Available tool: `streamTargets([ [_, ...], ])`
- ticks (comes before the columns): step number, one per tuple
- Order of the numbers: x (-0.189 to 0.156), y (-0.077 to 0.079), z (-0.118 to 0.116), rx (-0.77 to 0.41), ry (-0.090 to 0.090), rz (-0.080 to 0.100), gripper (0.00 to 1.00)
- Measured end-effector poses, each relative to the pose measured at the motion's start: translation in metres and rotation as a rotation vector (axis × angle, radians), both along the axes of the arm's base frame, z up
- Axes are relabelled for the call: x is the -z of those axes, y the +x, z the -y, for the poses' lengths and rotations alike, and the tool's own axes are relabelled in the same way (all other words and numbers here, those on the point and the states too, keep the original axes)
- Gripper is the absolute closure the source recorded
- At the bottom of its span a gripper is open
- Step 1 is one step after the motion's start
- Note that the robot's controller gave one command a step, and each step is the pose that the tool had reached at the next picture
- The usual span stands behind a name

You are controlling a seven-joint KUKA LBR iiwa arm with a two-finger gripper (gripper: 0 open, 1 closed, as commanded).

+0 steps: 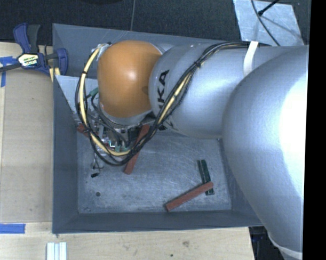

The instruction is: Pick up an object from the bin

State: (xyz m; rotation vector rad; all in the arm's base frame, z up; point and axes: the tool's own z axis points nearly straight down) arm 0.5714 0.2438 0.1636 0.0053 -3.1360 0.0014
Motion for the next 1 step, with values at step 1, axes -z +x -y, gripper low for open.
streamTargets([
  [1, 0.0958, 0.0331, 0.102, 0.074, -0.001, 0.009, 0.0],
])
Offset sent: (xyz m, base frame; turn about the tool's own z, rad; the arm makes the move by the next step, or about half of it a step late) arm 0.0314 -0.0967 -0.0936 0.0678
